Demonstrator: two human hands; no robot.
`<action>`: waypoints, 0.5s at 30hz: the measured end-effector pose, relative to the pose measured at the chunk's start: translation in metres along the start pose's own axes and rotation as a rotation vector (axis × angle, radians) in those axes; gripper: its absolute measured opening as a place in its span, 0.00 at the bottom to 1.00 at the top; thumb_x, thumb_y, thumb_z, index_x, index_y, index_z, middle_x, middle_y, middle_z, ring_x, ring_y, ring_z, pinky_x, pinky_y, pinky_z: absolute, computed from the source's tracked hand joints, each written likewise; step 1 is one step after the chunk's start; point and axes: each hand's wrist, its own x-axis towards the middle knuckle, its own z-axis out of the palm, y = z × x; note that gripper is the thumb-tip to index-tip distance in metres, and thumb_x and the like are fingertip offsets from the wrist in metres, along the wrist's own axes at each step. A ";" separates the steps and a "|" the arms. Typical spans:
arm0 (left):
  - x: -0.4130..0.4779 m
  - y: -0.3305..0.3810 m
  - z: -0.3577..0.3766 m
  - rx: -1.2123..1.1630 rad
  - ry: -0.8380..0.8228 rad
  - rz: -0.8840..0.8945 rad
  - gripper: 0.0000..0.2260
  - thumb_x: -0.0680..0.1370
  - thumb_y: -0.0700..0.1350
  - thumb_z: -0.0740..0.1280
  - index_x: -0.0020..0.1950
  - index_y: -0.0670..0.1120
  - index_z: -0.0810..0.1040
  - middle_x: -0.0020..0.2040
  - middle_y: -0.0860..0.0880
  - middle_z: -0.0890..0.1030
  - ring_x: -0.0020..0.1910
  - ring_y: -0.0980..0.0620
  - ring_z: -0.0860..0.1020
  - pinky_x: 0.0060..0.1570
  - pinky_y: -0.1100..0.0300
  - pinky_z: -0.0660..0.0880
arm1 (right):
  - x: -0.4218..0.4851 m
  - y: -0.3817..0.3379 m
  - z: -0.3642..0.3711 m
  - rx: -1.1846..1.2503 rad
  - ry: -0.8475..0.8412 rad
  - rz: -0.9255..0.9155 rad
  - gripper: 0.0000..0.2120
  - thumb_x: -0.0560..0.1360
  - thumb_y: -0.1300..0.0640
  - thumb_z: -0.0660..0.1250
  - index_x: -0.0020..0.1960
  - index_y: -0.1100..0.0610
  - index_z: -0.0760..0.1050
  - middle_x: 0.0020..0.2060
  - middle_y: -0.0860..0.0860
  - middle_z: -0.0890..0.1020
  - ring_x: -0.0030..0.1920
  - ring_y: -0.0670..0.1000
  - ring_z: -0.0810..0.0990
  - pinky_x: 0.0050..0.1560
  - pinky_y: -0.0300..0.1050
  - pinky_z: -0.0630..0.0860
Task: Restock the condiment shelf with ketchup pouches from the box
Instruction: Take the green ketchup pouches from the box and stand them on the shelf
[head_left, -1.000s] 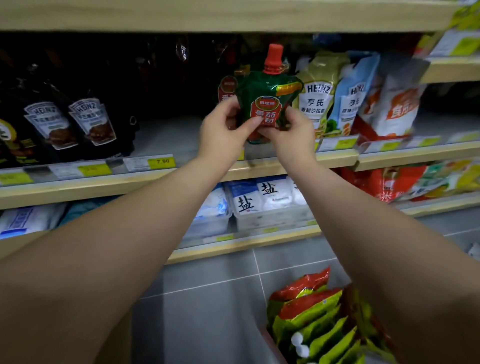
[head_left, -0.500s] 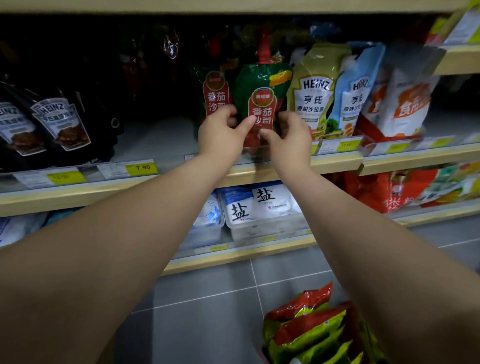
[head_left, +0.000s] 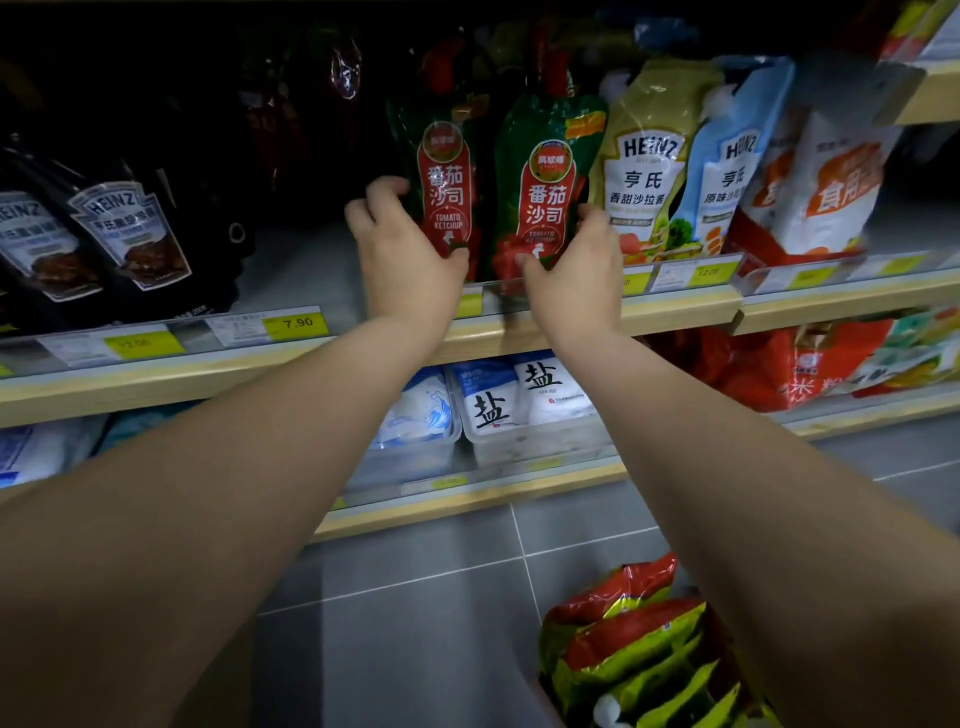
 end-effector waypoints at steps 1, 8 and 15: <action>0.004 -0.001 0.000 0.015 -0.001 -0.056 0.34 0.65 0.43 0.77 0.67 0.46 0.65 0.65 0.44 0.67 0.55 0.49 0.73 0.52 0.64 0.69 | 0.000 -0.002 0.001 -0.016 0.012 0.012 0.32 0.68 0.50 0.73 0.66 0.59 0.65 0.59 0.55 0.75 0.60 0.56 0.74 0.61 0.52 0.71; 0.025 -0.006 0.015 0.201 -0.159 -0.148 0.33 0.67 0.47 0.76 0.67 0.47 0.64 0.62 0.43 0.72 0.58 0.42 0.75 0.45 0.54 0.70 | 0.003 -0.010 0.007 -0.095 0.025 0.049 0.26 0.68 0.49 0.73 0.60 0.58 0.67 0.55 0.55 0.79 0.55 0.58 0.78 0.59 0.54 0.72; 0.041 -0.009 0.023 0.231 -0.155 -0.152 0.28 0.69 0.47 0.74 0.65 0.45 0.65 0.63 0.44 0.71 0.58 0.42 0.76 0.45 0.54 0.72 | 0.017 -0.015 0.018 -0.109 -0.018 0.037 0.25 0.69 0.50 0.73 0.58 0.59 0.67 0.53 0.56 0.80 0.52 0.59 0.79 0.53 0.54 0.76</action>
